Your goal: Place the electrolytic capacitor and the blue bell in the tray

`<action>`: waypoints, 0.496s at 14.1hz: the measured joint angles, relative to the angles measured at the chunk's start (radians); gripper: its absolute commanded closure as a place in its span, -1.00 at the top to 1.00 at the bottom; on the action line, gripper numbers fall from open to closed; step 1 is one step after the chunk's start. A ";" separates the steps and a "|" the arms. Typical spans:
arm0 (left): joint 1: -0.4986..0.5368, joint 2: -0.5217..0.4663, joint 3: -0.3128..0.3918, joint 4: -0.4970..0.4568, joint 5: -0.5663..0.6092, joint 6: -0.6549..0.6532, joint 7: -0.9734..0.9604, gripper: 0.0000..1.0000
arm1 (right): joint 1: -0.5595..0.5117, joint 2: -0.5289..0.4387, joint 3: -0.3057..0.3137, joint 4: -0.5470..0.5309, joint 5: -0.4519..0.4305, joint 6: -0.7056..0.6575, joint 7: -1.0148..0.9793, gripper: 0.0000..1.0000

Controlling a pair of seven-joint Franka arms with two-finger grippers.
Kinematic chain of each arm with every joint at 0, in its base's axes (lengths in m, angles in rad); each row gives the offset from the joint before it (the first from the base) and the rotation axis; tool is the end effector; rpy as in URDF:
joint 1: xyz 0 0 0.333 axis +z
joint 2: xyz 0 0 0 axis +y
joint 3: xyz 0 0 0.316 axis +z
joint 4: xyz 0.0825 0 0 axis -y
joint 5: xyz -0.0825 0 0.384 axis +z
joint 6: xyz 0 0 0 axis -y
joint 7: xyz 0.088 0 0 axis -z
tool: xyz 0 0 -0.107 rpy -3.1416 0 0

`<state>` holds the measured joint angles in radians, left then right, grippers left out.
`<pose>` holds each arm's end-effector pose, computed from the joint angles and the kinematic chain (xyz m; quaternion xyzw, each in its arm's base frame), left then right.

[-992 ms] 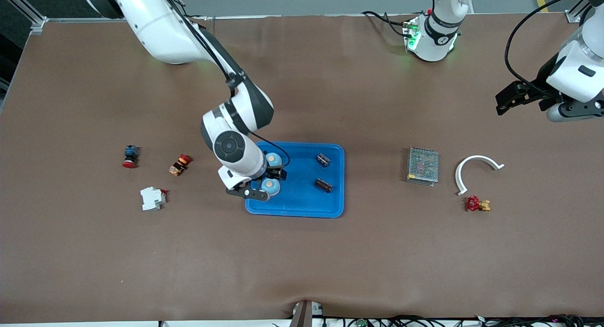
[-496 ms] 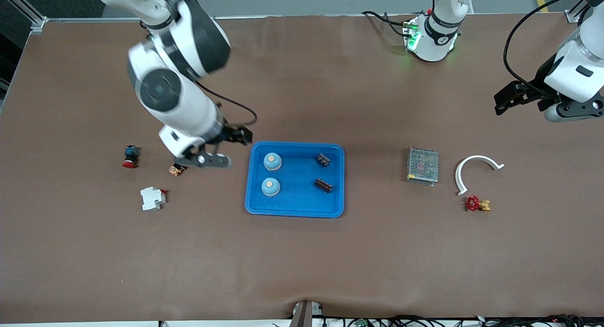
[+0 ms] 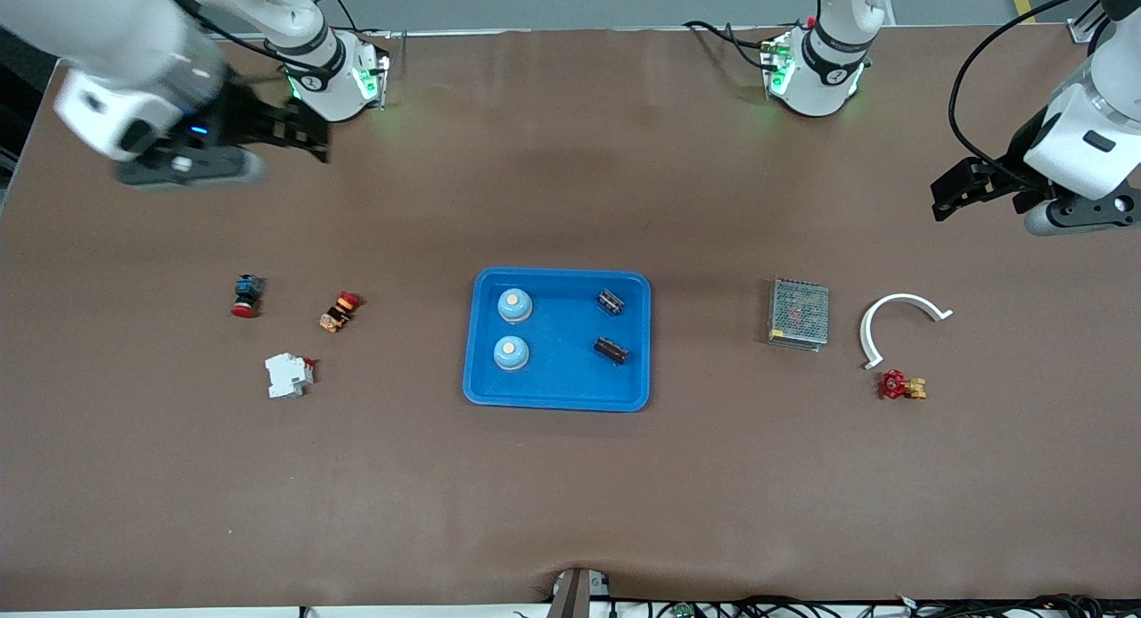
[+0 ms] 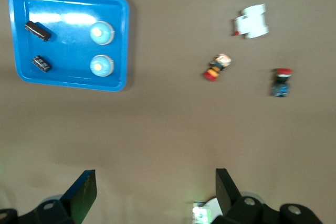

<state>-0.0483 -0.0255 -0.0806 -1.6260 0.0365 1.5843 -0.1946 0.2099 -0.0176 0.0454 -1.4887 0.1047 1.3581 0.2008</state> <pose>0.5429 -0.0670 0.6137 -0.9993 -0.0325 0.0049 0.0203 0.5058 0.1456 0.6551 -0.9965 -0.0353 0.0665 0.0372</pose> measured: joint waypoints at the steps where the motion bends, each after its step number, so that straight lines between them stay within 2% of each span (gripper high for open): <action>1: 0.000 0.001 0.000 0.000 0.000 0.001 0.000 1.00 | -0.057 -0.018 -0.002 -0.007 -0.001 -0.004 -0.062 1.00; 4: -0.001 0.002 0.000 0.000 0.000 0.001 0.000 1.00 | -0.199 -0.036 -0.006 -0.028 -0.017 0.006 -0.176 1.00; 7: -0.002 0.003 0.000 0.000 0.000 0.001 0.000 1.00 | -0.251 -0.035 -0.005 -0.039 -0.080 0.079 -0.203 1.00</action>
<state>-0.0502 -0.0230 -0.0806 -1.6260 0.0365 1.5850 -0.1946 -0.0411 -0.0526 0.0402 -1.5272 0.0251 1.4374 -0.0023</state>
